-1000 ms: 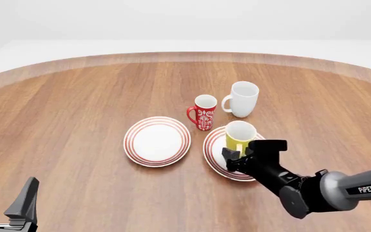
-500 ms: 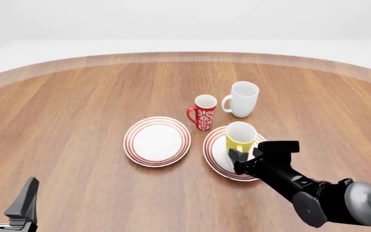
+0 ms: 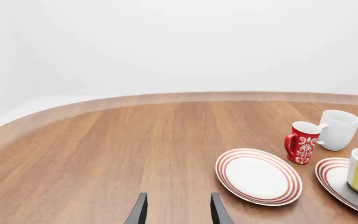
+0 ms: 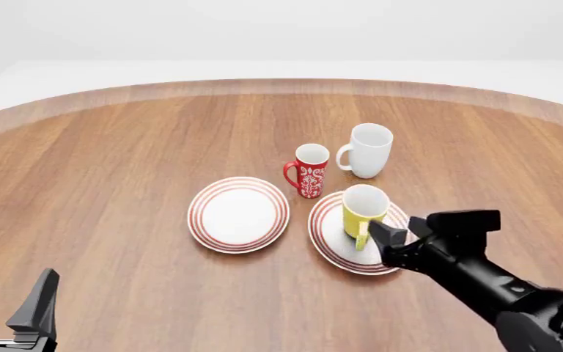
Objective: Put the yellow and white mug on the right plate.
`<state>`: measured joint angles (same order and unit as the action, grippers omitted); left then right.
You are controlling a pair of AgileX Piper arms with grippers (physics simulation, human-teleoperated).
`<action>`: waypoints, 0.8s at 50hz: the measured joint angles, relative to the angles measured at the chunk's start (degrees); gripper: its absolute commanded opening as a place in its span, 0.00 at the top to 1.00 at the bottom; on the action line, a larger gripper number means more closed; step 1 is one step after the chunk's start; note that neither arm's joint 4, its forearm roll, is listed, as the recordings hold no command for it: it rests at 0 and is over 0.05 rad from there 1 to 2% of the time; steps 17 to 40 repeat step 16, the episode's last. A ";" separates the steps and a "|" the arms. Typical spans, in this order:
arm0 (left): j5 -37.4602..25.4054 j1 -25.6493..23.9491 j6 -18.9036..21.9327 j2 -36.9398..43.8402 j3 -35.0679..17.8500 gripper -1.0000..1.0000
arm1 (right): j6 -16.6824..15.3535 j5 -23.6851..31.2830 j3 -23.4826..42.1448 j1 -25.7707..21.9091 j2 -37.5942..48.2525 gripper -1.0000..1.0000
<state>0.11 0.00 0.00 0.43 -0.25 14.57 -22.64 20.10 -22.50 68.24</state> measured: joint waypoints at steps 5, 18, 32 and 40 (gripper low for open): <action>0.00 0.00 0.00 0.00 0.00 0.00 | -0.93 4.67 0.55 0.18 -5.24 0.00; 0.00 0.00 0.00 0.00 0.00 0.00 | -2.54 12.78 2.30 0.26 -14.03 0.00; 0.00 0.00 0.00 0.00 0.00 0.00 | -2.54 12.78 2.30 0.26 -14.03 0.00; 0.00 0.00 0.00 0.00 0.00 0.00 | -2.54 12.78 2.30 0.26 -14.03 0.00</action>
